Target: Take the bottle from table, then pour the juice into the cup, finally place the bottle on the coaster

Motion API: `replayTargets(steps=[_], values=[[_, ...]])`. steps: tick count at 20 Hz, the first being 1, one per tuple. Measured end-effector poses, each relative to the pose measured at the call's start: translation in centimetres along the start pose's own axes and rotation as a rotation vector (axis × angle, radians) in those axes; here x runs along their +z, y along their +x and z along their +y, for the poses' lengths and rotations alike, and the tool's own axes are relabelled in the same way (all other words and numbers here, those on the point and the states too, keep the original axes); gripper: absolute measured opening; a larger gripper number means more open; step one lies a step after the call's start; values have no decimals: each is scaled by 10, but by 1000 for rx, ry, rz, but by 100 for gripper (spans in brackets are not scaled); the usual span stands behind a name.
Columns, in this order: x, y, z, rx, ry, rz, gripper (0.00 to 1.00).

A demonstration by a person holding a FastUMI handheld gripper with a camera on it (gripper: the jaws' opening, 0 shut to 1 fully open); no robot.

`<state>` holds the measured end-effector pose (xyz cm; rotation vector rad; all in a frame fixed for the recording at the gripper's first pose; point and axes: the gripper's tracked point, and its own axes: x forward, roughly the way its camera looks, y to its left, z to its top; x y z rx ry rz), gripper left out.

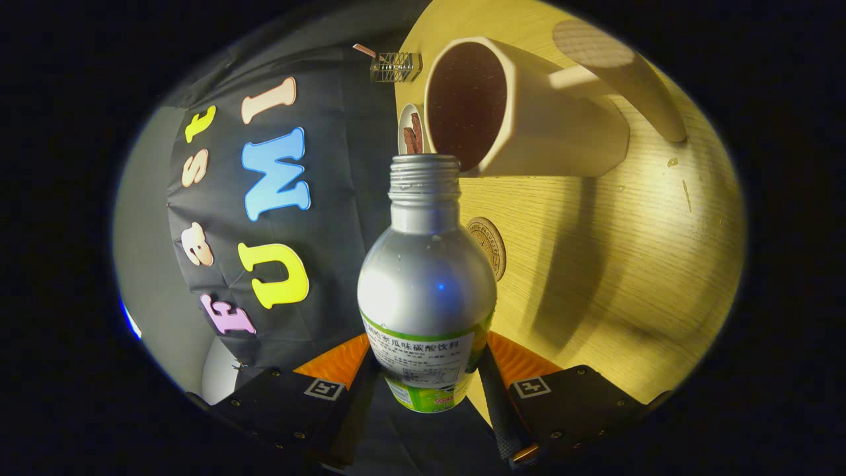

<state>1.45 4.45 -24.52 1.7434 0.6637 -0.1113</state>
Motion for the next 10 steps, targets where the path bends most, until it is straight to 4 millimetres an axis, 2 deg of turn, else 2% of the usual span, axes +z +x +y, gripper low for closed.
replayTargets(steps=[10], values=[[-5, 0, 7, -3, 83, 19, 77]])
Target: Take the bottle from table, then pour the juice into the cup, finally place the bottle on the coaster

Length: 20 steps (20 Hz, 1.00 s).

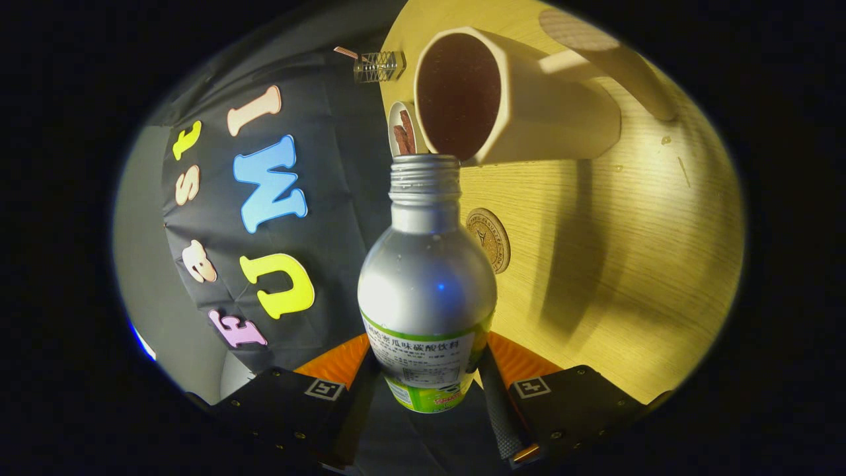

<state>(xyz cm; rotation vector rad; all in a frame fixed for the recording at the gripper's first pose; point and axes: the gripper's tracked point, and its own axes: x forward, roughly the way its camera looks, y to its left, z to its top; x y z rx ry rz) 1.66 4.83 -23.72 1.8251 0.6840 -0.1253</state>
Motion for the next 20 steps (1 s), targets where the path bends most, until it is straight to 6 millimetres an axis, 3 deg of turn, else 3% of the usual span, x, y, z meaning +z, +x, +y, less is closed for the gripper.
replayTargets(steps=[8, 20], values=[[-3, 10, 4, -4, 80, -3, 77], [0, 5, 12, 0, 157, -10, 77]])
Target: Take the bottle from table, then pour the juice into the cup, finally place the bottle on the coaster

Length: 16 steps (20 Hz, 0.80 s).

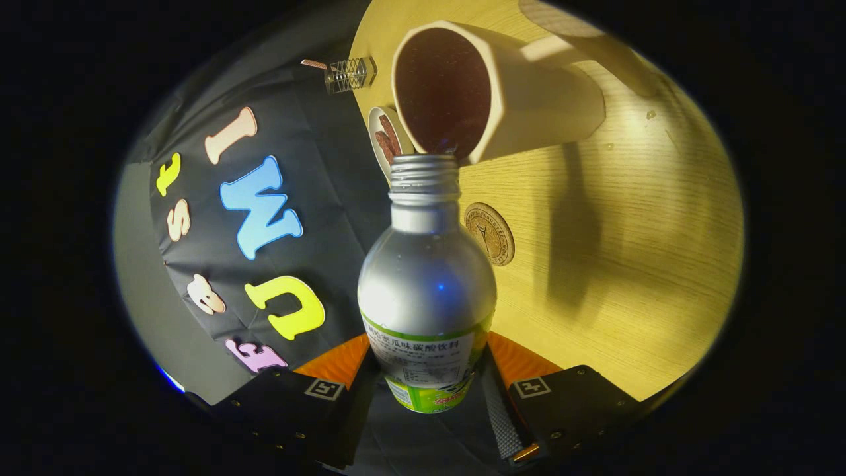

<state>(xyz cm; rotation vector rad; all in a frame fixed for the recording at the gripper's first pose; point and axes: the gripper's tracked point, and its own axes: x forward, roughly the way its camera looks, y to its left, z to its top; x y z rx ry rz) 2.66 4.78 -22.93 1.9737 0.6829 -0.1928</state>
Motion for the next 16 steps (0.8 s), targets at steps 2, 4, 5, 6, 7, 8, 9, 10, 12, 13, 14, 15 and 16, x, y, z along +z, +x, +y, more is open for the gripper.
replayTargets(steps=[2, 4, 5, 6, 7, 8, 9, 10, 12, 13, 14, 15, 16], values=[[-1, -1, 1, -4, 8, 4, 77], [5, -7, 2, 0, 26, -1, 77], [5, -7, 5, 4, 36, -3, 77], [5, -7, 7, 5, 45, -2, 77], [5, -6, 8, 6, 52, -1, 77], [5, -5, 10, 6, 60, 1, 77], [5, -6, 11, 8, 68, 1, 77], [5, -7, 12, 8, 77, 2, 77], [6, -7, 16, 11, 90, 2, 77], [5, -7, 17, 9, 98, 4, 77], [5, -6, 17, 6, 111, 3, 77], [7, -7, 19, 9, 127, 1, 77], [7, -6, 20, 7, 143, -1, 77]])
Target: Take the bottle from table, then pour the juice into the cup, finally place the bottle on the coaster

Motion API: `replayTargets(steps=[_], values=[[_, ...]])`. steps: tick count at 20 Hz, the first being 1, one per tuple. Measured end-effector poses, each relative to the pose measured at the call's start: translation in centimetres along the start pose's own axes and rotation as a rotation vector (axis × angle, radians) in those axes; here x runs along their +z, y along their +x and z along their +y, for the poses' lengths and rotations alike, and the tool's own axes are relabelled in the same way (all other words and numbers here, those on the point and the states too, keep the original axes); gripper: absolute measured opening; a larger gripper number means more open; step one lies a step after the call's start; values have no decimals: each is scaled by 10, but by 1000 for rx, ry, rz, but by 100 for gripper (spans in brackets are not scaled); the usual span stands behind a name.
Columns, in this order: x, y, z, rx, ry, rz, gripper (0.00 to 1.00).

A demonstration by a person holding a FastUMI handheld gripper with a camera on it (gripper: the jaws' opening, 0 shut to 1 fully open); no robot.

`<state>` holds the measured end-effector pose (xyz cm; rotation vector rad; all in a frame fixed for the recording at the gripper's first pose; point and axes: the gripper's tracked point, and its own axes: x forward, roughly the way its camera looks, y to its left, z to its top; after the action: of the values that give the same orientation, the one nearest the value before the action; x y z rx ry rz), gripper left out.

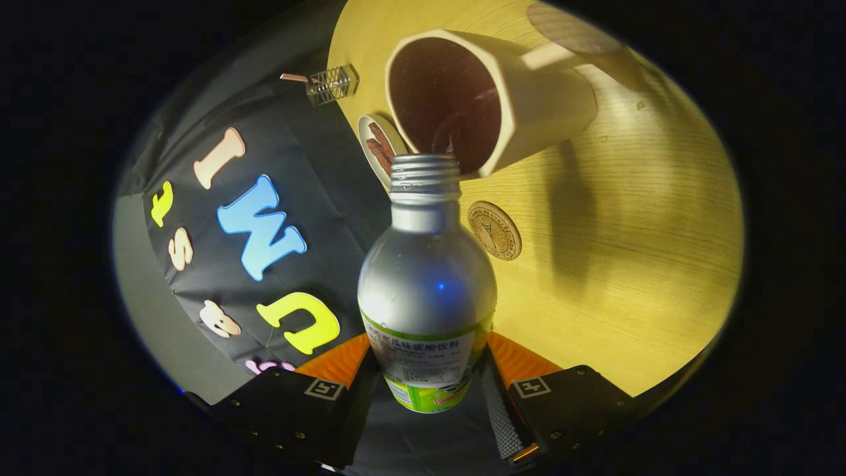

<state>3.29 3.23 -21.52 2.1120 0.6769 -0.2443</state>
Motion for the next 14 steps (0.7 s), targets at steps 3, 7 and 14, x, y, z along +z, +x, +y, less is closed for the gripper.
replayTargets(steps=[3, 7, 14], values=[[-4, 1, 2, 1, 32, 4, 77], [-3, -1, 10, 6, 72, 12, 77], [-7, -7, 21, 18, 137, 21, 77]])
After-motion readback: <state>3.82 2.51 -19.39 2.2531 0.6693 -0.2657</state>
